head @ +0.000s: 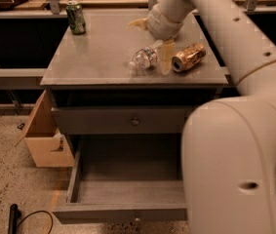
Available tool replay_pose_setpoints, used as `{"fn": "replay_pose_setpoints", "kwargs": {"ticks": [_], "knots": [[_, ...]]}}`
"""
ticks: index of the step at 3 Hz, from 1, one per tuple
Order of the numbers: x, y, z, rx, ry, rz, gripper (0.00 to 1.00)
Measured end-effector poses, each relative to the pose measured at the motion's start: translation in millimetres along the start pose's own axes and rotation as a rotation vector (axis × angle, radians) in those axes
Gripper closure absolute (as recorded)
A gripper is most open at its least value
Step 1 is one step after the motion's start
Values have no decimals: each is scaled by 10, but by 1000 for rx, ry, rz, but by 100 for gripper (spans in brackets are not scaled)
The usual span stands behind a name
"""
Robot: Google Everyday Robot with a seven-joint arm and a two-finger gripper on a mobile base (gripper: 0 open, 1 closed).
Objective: Move water bottle near orange can
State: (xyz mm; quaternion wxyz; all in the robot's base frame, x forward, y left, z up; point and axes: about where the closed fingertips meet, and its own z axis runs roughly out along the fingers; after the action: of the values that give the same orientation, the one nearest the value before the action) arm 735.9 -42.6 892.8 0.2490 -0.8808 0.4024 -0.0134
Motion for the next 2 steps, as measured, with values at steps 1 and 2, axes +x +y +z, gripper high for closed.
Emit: {"fn": "replay_pose_setpoints", "kwargs": {"ticks": [1,2], "knots": [[199,229,-850,178,93,209,0],[371,646,-1746,345,249,411,0]]}}
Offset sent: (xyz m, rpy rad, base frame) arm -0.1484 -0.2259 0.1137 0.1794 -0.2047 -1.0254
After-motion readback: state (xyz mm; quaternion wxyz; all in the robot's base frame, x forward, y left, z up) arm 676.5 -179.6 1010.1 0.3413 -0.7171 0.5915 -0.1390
